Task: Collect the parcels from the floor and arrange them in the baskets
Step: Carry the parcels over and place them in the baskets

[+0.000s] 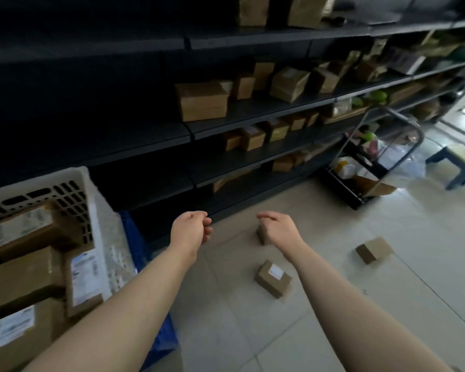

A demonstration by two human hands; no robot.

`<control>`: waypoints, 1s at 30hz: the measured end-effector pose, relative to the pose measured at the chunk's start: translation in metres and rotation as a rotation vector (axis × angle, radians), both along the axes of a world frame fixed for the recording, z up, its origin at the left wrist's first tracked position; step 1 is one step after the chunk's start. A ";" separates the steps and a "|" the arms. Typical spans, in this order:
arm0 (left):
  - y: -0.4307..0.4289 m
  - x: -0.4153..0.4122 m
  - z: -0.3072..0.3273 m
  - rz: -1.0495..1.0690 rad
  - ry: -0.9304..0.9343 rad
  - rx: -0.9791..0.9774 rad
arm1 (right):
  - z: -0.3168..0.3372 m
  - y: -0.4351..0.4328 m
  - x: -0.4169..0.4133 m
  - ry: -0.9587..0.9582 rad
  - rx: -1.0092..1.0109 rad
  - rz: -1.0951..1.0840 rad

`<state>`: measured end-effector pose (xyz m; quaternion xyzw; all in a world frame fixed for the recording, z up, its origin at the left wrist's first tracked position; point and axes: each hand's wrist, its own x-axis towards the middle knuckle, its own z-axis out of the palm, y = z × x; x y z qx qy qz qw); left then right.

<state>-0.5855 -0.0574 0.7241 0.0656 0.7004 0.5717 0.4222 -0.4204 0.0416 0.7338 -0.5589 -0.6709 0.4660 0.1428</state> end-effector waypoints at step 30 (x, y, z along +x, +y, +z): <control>0.358 0.141 -0.410 -0.274 -0.089 -0.437 | -0.386 0.305 0.201 0.022 -0.468 -0.552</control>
